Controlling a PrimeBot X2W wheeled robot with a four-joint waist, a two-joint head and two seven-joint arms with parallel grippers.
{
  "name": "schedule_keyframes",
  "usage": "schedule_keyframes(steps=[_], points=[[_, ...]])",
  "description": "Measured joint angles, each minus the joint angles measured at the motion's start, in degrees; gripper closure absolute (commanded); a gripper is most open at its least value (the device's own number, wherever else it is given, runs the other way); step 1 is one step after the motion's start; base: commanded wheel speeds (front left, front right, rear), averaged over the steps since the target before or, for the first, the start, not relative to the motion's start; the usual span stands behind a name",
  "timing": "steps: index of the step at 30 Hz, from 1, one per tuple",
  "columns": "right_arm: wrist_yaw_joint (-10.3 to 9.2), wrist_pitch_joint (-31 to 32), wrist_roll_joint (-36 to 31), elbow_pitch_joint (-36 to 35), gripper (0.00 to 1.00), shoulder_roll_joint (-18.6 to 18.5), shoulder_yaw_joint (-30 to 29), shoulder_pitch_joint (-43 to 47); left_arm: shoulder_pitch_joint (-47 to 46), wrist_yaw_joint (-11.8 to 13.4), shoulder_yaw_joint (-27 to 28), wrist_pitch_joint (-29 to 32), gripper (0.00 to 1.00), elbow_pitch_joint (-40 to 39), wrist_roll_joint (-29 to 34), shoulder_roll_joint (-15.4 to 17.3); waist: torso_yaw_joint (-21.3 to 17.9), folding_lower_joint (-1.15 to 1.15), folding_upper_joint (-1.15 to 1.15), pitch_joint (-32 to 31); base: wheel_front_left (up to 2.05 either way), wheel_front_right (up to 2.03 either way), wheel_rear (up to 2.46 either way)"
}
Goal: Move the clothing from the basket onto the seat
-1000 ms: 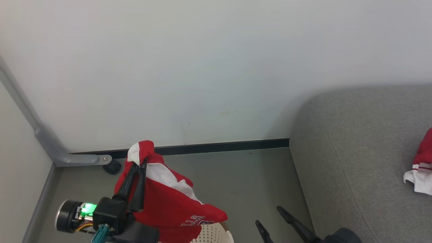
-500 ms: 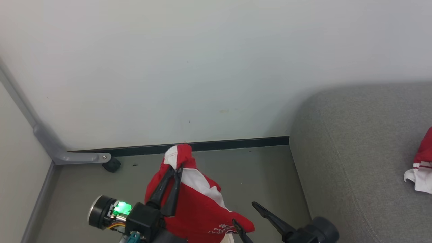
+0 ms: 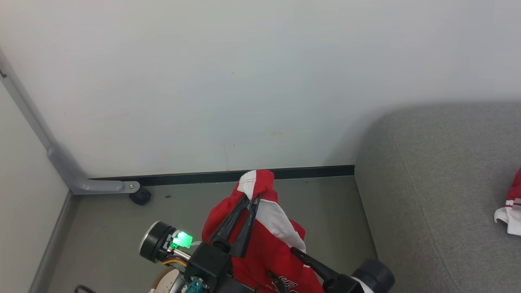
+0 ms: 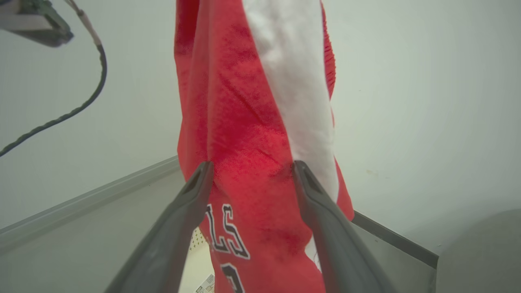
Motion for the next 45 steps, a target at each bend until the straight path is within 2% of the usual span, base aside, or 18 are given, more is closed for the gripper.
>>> schedule_keyframes(steps=[6, 11, 22, 28, 34, 45], points=[[-0.26, 0.0, -0.4, 3.0, 0.00, 0.5, 1.2, -2.1, -1.2, 0.5, -4.4, 0.0, 1.00, -0.7, -0.7, 0.1, 0.2, 0.00, 0.00, -0.1, 0.00, 0.00, 0.00], [-2.34, 0.0, -0.6, 5.4, 0.00, 0.8, 0.7, -4.5, -1.2, 0.5, -7.9, 0.0, 1.00, -1.4, -2.2, 0.1, 0.2, 0.00, 0.00, -0.2, 0.00, 0.00, 0.00], [-5.64, 0.0, 0.6, 8.9, 0.00, 0.9, -0.4, -6.8, -1.2, 1.5, -12.4, 0.0, 1.00, -2.0, -3.5, 0.3, 1.3, 0.00, 0.00, -0.5, 0.00, 0.00, 0.00], [-6.16, 0.0, 2.9, 9.3, 0.00, 1.0, 3.6, -7.9, -2.1, 1.5, -14.7, 0.0, 1.00, -3.0, -4.9, 0.5, 2.4, 0.00, 0.00, -0.7, 0.00, 0.00, 0.00], [-6.68, 0.0, 4.2, 9.1, 0.00, 0.9, 10.3, -9.2, -2.5, 2.0, -17.0, 0.0, 1.00, -3.3, -5.7, 0.5, 3.4, 0.00, 0.00, -0.8, 0.00, 0.00, 0.00], [-10.12, 0.0, 8.6, 9.1, 0.00, 0.7, 14.5, -12.6, -4.5, 2.8, -19.1, 0.0, 1.00, -3.3, -6.6, 0.6, 4.0, 0.00, 0.00, -0.6, 0.00, 0.00, 0.00]])
